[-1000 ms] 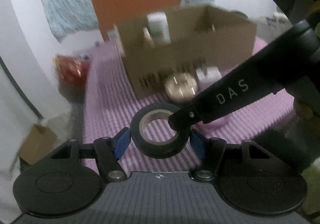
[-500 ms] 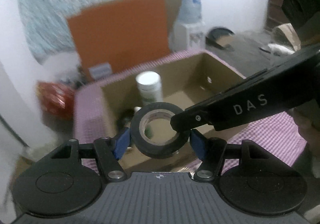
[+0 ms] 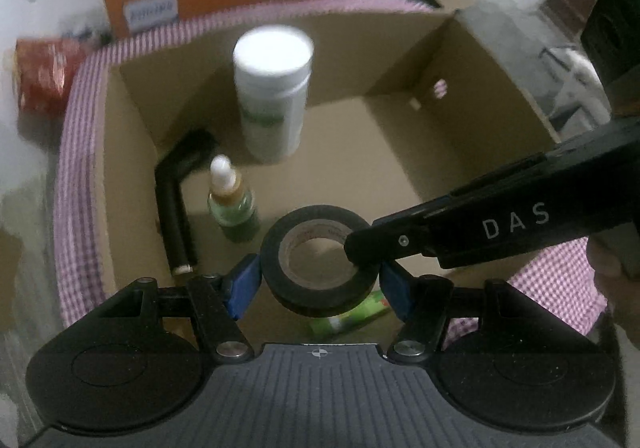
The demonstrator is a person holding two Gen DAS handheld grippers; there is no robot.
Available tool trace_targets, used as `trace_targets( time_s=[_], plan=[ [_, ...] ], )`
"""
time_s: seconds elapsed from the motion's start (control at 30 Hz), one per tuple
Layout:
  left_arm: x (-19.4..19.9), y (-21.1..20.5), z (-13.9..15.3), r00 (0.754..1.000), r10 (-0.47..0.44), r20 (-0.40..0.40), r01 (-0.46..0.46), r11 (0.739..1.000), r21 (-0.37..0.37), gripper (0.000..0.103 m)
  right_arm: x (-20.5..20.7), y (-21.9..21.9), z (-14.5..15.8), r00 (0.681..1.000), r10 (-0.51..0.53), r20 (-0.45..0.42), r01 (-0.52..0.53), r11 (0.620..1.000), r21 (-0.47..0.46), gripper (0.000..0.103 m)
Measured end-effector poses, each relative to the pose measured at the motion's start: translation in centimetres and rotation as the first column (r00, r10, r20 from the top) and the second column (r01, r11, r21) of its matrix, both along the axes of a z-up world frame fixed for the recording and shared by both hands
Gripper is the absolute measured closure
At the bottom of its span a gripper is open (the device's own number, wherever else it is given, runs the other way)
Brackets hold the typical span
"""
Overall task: Organize rigid objects
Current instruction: 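Carry the tape roll into the box and open the right gripper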
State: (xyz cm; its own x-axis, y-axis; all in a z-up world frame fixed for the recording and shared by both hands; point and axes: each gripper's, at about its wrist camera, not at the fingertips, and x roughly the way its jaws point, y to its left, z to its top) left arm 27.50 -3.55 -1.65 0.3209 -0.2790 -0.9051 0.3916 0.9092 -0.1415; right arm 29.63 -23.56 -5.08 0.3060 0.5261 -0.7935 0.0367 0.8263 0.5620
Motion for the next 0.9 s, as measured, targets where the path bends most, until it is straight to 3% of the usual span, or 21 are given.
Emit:
trace_targets(
  time_s=[0.17, 0.3, 0.5, 0.7, 0.9],
  plan=[
    [0.8, 0.8, -1.2, 0.996, 0.049, -0.077, -0.048, 0.999, 0.012, 0.038, 1.8, 0.7, -1.9, 0.998, 0.036, -0.054, -0.036, 0.999, 0.003, 0.081],
    [1.1, 0.3, -1.7, 0.996, 0.046, -0.081, -0.041, 0.997, 0.058, 0.038, 2.7, 0.9, -3.1, 0.995, 0.045, -0.087, -0.045, 0.999, 0.009, 0.081],
    [1.5, 0.3, -1.9, 0.994, 0.058, -0.096, -0.054, 0.997, 0.046, 0.038, 2.6, 0.7, -3.9, 0.992, 0.047, -0.114, -0.045, 0.999, 0.012, 0.080],
    [1.1, 0.5, -1.3, 0.996, 0.058, -0.061, -0.055, 0.997, 0.047, 0.038, 2.1, 0.1, -3.2, 0.996, 0.029, -0.081, -0.026, 0.999, 0.044, 0.080],
    [-1.0, 0.8, 1.1, 0.997, 0.066, 0.037, -0.066, 0.998, 0.014, 0.037, 0.4, -1.9, -0.3, 0.999, -0.036, 0.015, 0.034, 0.991, 0.130, 0.079]
  ],
)
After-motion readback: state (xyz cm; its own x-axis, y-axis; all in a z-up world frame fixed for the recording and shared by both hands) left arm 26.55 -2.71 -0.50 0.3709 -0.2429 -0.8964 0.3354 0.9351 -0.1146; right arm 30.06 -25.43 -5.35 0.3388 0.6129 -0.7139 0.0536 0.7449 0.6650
